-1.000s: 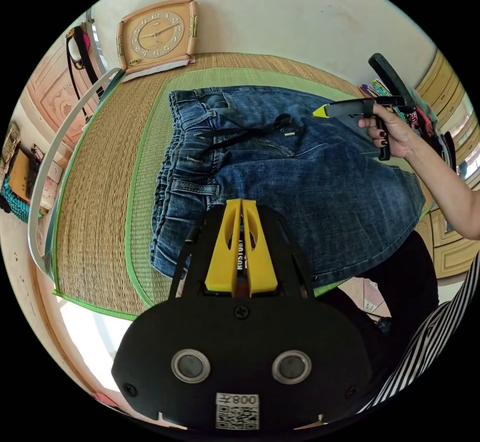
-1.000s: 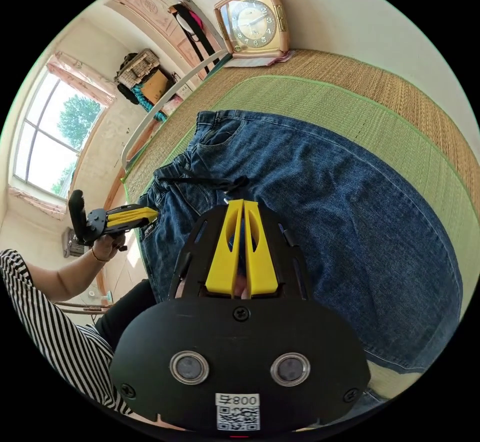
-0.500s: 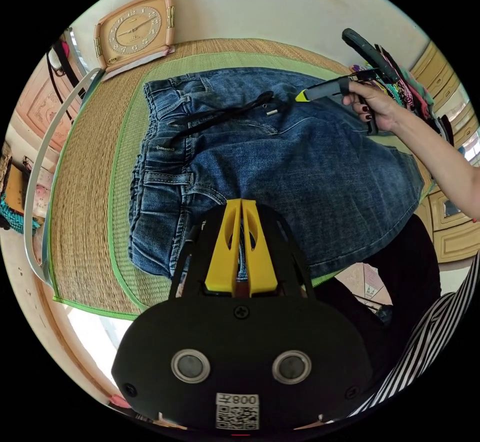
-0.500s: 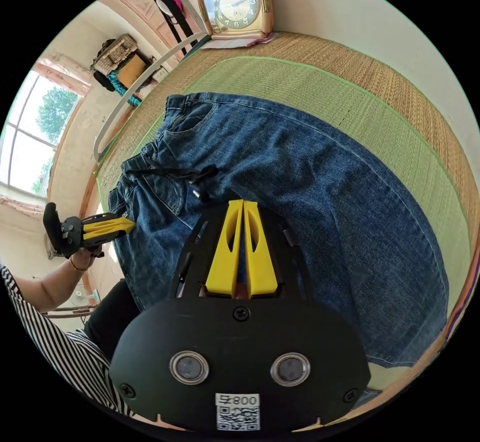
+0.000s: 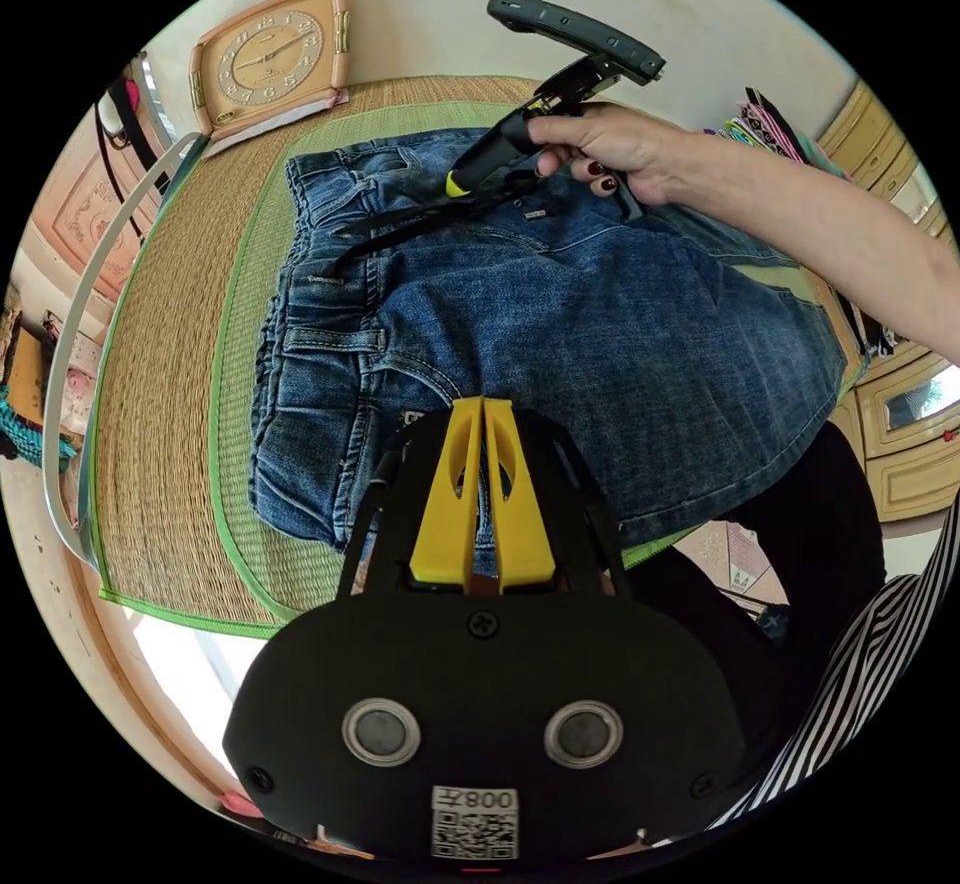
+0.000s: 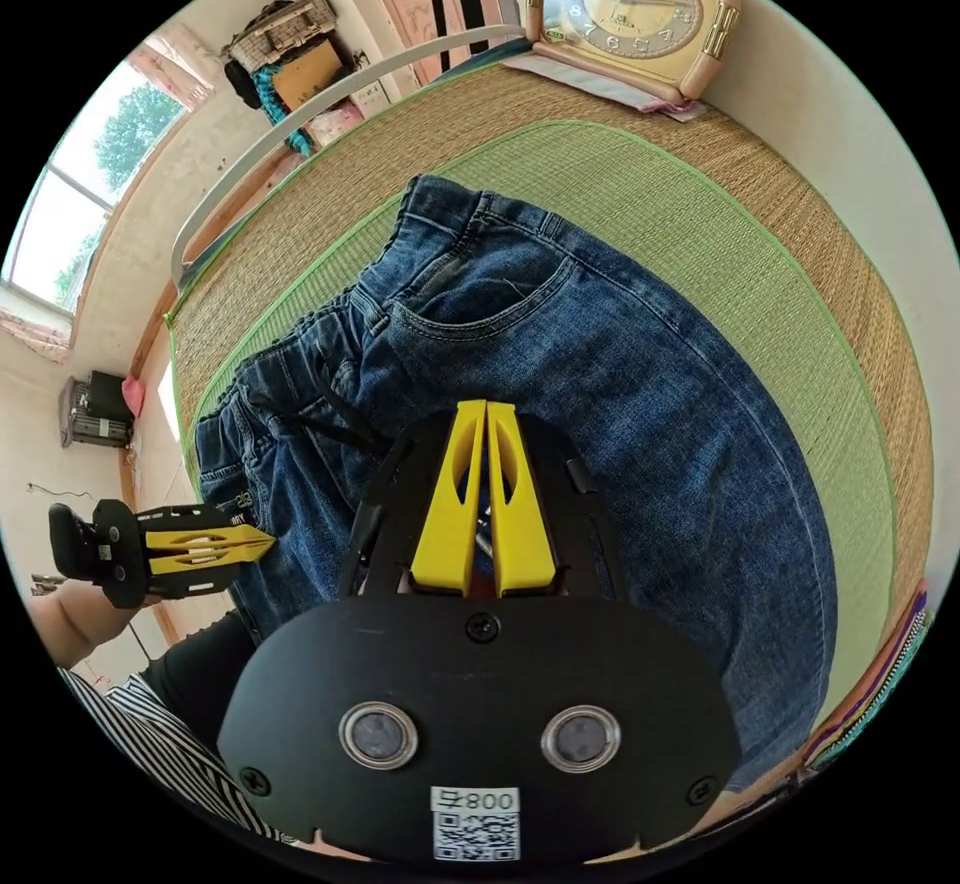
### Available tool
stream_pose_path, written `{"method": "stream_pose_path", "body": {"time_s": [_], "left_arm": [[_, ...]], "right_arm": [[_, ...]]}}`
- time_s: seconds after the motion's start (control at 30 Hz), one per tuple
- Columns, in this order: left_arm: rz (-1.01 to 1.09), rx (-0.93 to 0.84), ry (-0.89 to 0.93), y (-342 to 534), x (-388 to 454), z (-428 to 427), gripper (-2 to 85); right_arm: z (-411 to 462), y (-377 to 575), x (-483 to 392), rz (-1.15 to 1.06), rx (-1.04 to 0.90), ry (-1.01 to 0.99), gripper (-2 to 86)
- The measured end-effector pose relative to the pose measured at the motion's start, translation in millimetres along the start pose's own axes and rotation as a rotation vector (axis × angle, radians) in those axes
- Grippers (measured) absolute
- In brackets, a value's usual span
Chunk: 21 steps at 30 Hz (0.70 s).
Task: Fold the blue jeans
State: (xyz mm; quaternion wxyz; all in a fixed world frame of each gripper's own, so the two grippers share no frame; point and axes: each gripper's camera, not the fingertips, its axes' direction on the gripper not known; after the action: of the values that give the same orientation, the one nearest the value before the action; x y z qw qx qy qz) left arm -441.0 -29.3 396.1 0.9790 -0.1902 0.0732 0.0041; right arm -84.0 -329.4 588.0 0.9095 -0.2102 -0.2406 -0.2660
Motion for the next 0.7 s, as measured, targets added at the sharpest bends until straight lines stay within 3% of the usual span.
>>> {"method": "stream_pose_path", "body": {"time_s": [0.17,0.33,0.43,0.7], "left_arm": [[-0.002,0.053,0.036,-17,19,-8,0.1],[0.036,-0.041,0.037,-44,43,22,0.2],[0.033,-0.090,0.050,-67,54,23,0.3],[0.165,0.043,0.120,-147,127,0,2.9]], "right_arm": [[-54,97,3,0.027,0.132,-0.009,0.1],[-62,191,14,0.119,0.078,0.025,0.2],[-63,229,31,0.190,0.087,-0.089,0.2],[-142,324,52,0.283,0.309,-0.024,1.3]]}}
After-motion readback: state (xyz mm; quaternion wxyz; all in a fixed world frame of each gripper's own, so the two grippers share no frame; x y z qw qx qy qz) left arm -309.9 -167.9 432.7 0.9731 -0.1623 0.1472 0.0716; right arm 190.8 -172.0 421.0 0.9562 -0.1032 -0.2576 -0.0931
